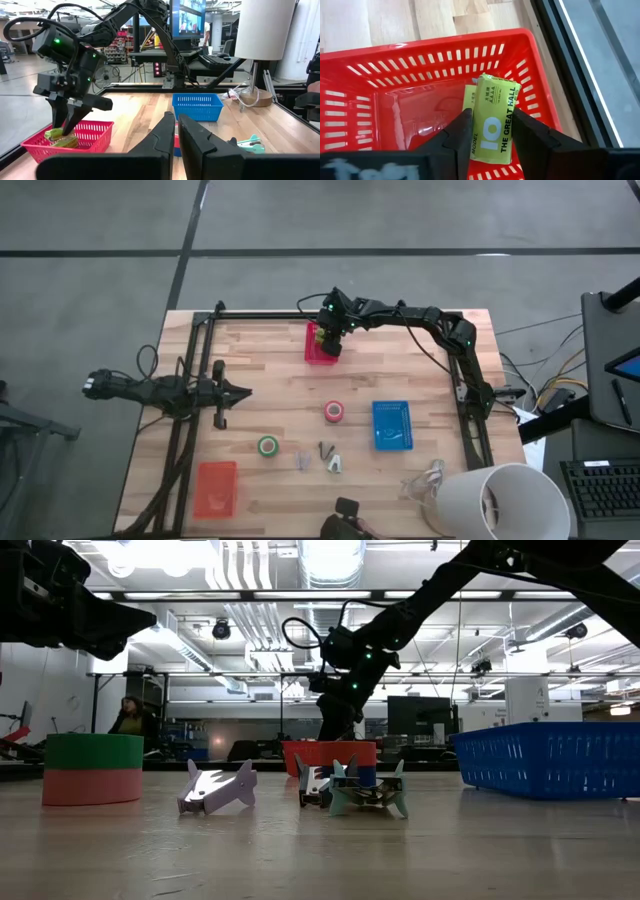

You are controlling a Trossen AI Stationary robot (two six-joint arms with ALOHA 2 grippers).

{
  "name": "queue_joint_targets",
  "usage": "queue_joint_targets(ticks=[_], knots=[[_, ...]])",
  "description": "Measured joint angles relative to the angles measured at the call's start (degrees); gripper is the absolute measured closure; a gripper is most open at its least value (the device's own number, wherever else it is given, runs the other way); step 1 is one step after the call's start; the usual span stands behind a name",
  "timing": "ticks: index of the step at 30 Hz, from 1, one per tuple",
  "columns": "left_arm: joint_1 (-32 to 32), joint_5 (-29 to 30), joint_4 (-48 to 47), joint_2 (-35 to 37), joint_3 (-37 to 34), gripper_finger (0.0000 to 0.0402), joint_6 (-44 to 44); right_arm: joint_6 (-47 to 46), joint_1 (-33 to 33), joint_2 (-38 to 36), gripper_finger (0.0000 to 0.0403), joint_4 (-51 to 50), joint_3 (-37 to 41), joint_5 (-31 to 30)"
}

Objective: Pick and place Stapler, Stapler remover, tape
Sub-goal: Put the green staple box into the red bin, then put the red tape into the blue bin

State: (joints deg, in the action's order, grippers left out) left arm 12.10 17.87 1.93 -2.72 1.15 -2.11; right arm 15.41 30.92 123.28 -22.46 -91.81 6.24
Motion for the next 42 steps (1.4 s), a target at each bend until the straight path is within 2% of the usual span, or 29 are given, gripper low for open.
queue_joint_targets(ticks=[23,33,42], knots=[[0.0,0.0,0.0,0.0,0.0,0.0376,0.0,0.0,0.0,-0.4,0.0223,0.3,0.0,0.4],[0.0,0.0,0.0,0.0,0.0,0.0376,0.0,-2.8,-1.5,-4.7,0.0232,-4.8,0.0,0.3],[0.0,0.0,0.0,0.0,0.0,0.0376,0.0,-4.5,-6.8,-6.2,0.0243,-11.5,0.0,0.4]])
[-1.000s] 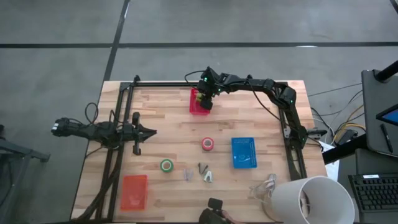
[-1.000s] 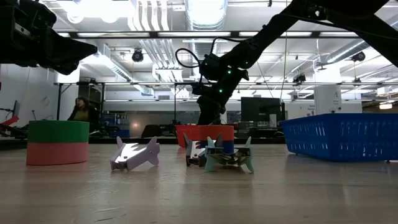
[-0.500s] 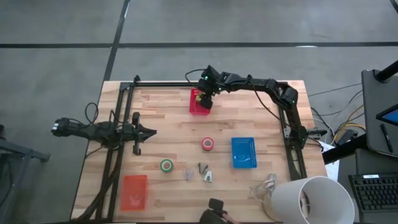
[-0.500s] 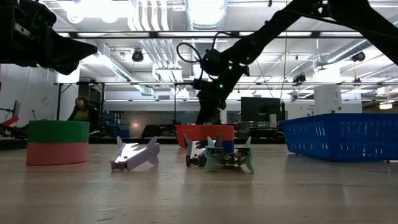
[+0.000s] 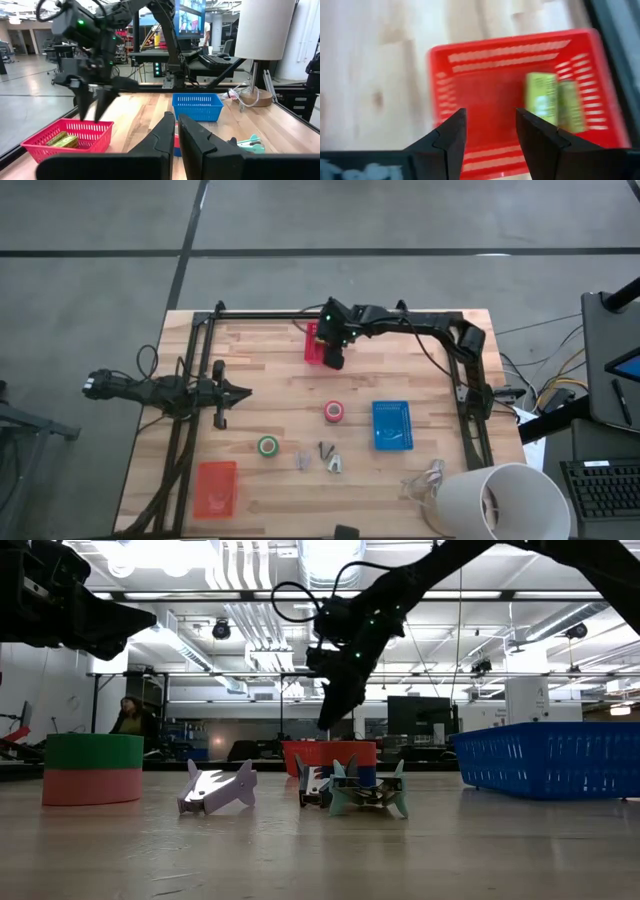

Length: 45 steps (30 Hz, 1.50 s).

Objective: Pick and place Stapler, Stapler remover, tape
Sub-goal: Put the red tape into the blue bin

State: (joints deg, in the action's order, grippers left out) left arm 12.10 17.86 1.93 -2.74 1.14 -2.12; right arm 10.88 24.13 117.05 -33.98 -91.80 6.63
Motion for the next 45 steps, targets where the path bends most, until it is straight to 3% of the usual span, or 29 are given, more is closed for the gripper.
queue_joint_targets(ticks=[14,34,45], knots=[[0.0,0.0,0.0,0.0,0.0,0.0376,0.0,-4.2,-6.8,-0.1,0.0246,-10.8,0.0,-0.2],[0.0,0.0,0.0,0.0,0.0,0.0376,0.0,-4.9,-17.5,-0.3,0.0257,-13.4,0.1,-0.2],[0.0,0.0,0.0,0.0,0.0,0.0376,0.0,-6.4,-19.2,-0.3,0.0242,-13.8,0.6,-0.2]])
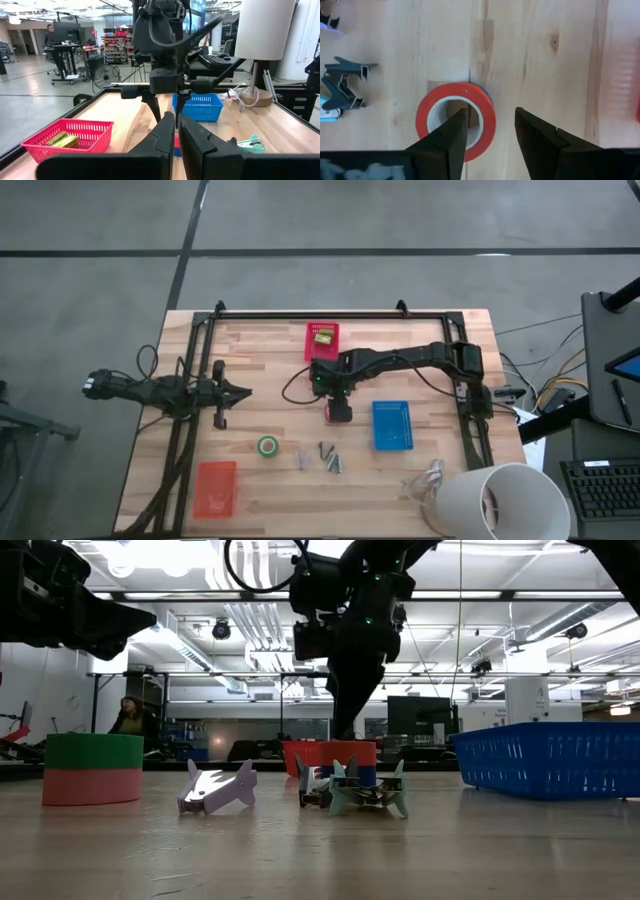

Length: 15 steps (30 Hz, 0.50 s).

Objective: Pick and place Stapler, Stapler remover, tape
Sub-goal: Put the red tape into the blue bin

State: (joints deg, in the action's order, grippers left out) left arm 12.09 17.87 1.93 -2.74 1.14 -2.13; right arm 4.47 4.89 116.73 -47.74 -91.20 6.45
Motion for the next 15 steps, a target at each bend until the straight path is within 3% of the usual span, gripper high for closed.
queue_joint_targets(ticks=[15], knots=[[0.0,0.0,0.0,0.0,0.0,0.0376,0.0,-0.7,-0.4,0.0,0.0261,2.4,3.7,0.0]])
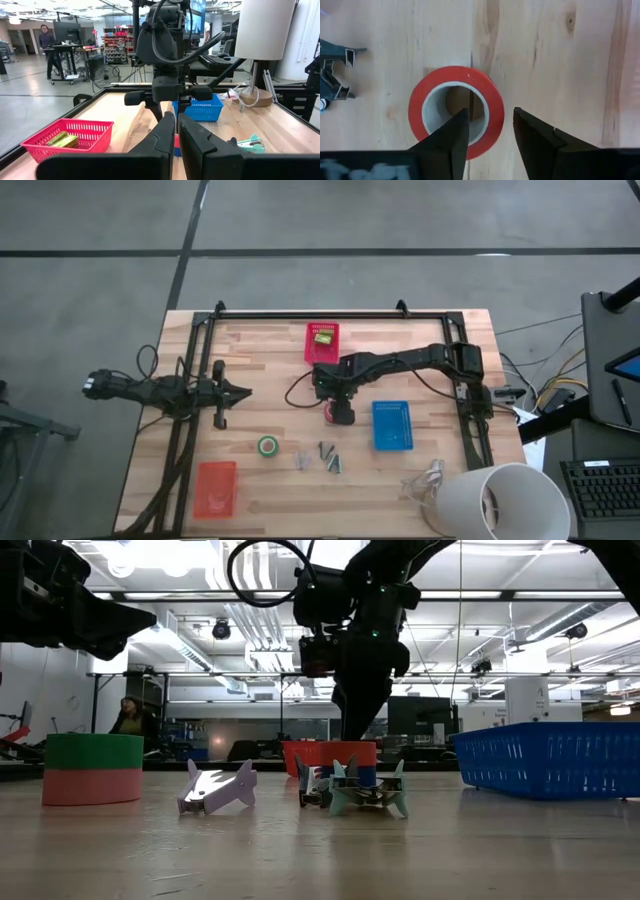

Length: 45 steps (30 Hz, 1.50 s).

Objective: Pick and place Stapler, Stapler remover, tape
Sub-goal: Put the red tape into the blue bin

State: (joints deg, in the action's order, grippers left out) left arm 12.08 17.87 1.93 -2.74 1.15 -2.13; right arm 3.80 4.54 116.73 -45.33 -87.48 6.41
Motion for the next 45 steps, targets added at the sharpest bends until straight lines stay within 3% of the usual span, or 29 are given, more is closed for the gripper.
queue_joint_targets(ticks=[17,29,39,45], knots=[[0.0,0.0,0.0,0.0,0.0,0.0376,0.0,0.7,-0.1,0.0,0.0362,0.9,0.1,-0.2],[0.0,0.0,0.0,0.0,0.0,0.0376,0.0,-0.2,-0.1,-1.9,0.036,-3.3,-0.8,0.1],[0.0,0.0,0.0,0.0,0.0,0.0376,0.0,-5.4,-0.9,-9.9,0.036,-7.7,0.3,-0.4],[0.0,0.0,0.0,0.0,0.0,0.0376,0.0,-12.0,-2.0,-16.0,0.0359,-9.9,5.6,-3.2]])
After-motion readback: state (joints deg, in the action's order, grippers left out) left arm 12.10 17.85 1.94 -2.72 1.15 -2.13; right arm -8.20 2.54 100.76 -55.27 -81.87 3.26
